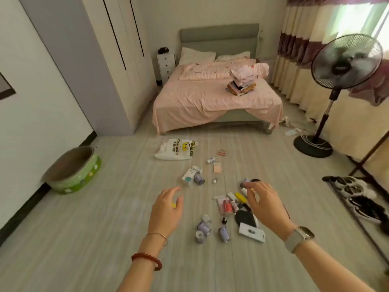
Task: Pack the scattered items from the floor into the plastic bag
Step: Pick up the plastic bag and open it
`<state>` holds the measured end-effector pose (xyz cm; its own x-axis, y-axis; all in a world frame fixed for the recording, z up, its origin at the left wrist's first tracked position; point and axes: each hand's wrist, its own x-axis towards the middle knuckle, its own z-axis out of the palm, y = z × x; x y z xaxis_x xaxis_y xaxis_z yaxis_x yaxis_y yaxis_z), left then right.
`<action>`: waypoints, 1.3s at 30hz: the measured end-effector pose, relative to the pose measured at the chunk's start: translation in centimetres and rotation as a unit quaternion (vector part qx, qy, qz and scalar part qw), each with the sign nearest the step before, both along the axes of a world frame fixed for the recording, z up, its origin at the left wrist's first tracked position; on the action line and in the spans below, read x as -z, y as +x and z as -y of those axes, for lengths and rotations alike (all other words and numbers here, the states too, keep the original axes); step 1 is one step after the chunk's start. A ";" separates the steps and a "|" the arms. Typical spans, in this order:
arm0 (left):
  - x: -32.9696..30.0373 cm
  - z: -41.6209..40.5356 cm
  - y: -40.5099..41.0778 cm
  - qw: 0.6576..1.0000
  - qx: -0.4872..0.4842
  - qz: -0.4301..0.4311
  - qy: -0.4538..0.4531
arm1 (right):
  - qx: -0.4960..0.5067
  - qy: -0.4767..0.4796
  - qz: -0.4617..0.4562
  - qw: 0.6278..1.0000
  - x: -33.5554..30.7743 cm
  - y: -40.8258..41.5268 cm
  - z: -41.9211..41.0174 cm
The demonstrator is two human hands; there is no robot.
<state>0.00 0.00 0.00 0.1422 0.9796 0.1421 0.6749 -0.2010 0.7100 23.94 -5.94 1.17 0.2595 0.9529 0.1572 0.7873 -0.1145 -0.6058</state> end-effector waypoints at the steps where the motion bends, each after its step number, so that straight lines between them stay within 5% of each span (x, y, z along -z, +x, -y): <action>1: 1.5 0.9 -0.2 0.999 -0.003 -0.010 -0.032 | 0.012 -0.016 -0.034 0.999 2.0 -0.2 0.9; 8: 10.9 8.1 -2.3 0.974 -0.037 -0.034 -0.222 | -0.004 -0.214 -0.127 0.969 12.2 -2.5 7.7; 15: 13.8 7.1 -6.3 0.938 -0.100 -0.024 -0.331 | -0.027 -0.339 -0.151 0.928 15.5 -4.6 4.6; 24: 17.7 -9.1 -15.7 0.928 -0.154 -0.045 -0.337 | -0.118 -0.433 -0.011 0.894 18.6 -12.2 -15.3; 29: 17.3 -18.4 -24.2 0.906 -0.153 -0.043 -0.393 | -0.172 -0.494 -0.013 0.852 17.3 -21.2 -28.5; 39: 17.9 -42.3 -32.4 0.911 -0.112 -0.077 -0.390 | -0.129 -0.450 -0.026 0.883 18.0 -29.1 -50.8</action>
<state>-32.45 42.27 -17.91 -0.1134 0.7807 -0.6145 0.7411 0.4784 0.4711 -5.13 44.83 -16.87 -0.0003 0.7141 -0.7001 0.8310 -0.3892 -0.3973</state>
